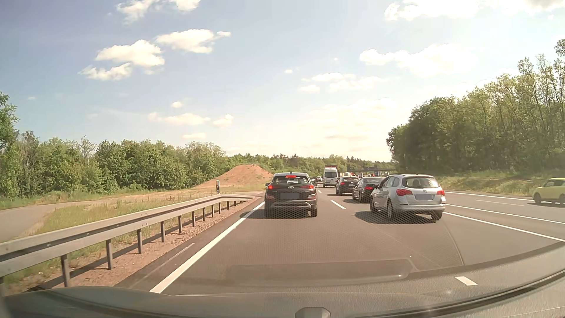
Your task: Follow the waypoints while adhering to traffic rules and regulations
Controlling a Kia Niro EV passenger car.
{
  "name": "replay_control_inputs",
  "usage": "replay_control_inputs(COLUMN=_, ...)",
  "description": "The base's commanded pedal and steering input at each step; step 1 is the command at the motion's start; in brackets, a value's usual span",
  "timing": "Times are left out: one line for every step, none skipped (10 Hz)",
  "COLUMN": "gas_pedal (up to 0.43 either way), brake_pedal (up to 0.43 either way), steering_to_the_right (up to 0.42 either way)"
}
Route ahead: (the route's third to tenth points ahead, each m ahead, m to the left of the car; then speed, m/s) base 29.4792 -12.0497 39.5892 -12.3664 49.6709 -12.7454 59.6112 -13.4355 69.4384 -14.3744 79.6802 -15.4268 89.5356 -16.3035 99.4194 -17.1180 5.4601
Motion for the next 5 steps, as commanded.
replay_control_inputs(gas_pedal=0.000, brake_pedal=0.000, steering_to_the_right=0.002)
replay_control_inputs(gas_pedal=0.000, brake_pedal=0.000, steering_to_the_right=0.002)
replay_control_inputs(gas_pedal=0.000, brake_pedal=0.000, steering_to_the_right=0.002)
replay_control_inputs(gas_pedal=0.000, brake_pedal=0.000, steering_to_the_right=0.001)
replay_control_inputs(gas_pedal=0.000, brake_pedal=0.000, steering_to_the_right=0.001)
